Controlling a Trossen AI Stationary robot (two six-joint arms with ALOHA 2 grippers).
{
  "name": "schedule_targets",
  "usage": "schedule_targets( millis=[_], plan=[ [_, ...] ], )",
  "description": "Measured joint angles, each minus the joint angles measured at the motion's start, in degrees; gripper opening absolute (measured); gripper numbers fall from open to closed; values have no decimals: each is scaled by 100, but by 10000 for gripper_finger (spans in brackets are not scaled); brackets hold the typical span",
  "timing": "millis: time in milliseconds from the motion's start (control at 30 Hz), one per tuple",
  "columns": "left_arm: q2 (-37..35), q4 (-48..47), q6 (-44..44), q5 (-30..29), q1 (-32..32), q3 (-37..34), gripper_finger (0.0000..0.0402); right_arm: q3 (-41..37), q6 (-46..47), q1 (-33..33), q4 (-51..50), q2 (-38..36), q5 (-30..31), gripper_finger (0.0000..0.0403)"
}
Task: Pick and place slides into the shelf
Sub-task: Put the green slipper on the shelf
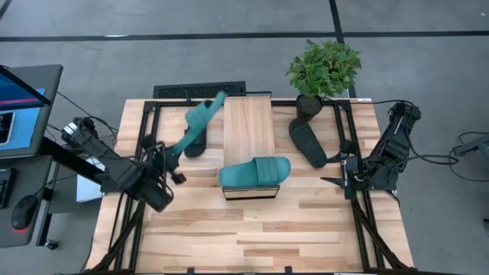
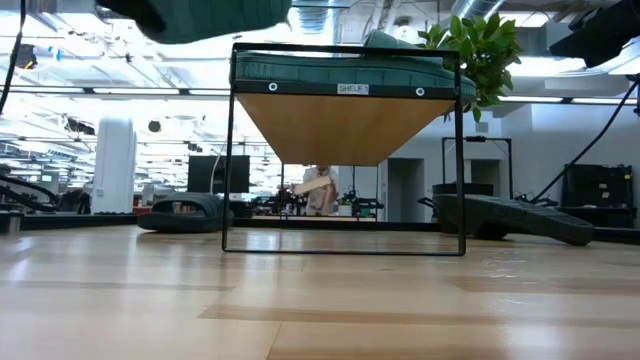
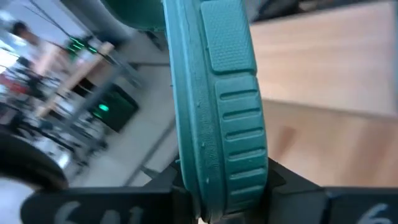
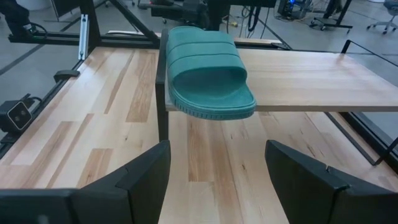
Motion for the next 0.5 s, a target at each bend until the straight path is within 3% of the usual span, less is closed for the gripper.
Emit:
schedule_targets(
  millis=[167,333,500],
  plan=[
    [-86,419,1027,-592,575,42,58,0,0,0,-7,0,0,255],
    [-88,952,2611,-610,1139,477,58,0,0,0,-20,0,0,255],
    [-88,2129,4813,-395,1570,975,58,0,0,0,-22,0,0,255]
  ],
)
